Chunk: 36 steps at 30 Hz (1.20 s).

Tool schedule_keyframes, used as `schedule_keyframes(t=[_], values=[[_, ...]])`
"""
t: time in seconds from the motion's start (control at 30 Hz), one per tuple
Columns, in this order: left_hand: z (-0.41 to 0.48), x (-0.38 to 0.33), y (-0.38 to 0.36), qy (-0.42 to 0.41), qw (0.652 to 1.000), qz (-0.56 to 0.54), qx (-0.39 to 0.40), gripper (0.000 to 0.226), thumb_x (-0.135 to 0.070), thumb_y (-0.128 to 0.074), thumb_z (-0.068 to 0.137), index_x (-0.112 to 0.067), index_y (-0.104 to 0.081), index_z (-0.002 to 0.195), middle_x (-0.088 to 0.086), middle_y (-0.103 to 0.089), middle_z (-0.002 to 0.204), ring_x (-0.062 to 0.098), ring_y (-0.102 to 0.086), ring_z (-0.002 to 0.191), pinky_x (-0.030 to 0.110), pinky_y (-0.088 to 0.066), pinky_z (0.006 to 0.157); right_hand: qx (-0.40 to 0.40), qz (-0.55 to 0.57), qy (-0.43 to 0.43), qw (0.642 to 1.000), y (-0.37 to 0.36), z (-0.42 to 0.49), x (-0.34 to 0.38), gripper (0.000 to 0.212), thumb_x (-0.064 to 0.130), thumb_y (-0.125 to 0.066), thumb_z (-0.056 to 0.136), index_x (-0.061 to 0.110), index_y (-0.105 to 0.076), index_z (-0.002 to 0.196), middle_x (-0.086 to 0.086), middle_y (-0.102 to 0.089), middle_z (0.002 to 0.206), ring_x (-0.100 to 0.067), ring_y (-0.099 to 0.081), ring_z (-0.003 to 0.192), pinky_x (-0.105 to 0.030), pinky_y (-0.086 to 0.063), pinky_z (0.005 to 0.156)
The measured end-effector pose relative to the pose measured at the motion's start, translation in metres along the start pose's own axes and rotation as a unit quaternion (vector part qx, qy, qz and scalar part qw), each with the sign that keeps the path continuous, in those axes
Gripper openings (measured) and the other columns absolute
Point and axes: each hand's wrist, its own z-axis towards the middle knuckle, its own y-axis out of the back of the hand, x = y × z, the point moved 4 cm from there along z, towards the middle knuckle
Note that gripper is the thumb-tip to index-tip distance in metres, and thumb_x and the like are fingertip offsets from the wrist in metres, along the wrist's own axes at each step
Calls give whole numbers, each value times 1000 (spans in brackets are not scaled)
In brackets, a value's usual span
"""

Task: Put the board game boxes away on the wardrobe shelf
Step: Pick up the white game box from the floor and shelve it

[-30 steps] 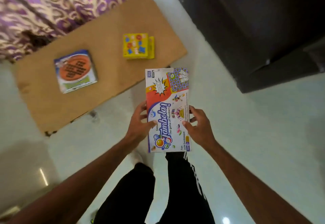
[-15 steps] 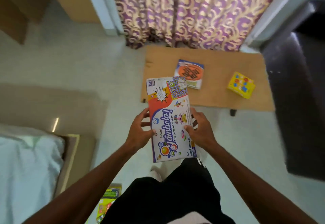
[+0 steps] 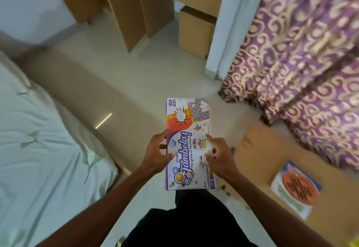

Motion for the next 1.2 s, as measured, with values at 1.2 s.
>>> schedule_keyframes(t=[1.2], values=[[738, 47, 737, 82, 947, -99, -293, 79, 4, -76, 71, -26, -47, 138, 0, -48, 127, 20, -62, 98, 17, -54, 54, 205, -16, 222, 953, -355, 909, 656, 63, 2, -64, 84, 21, -44, 141, 3, -49, 116, -9, -58, 102, -4, -44, 72]])
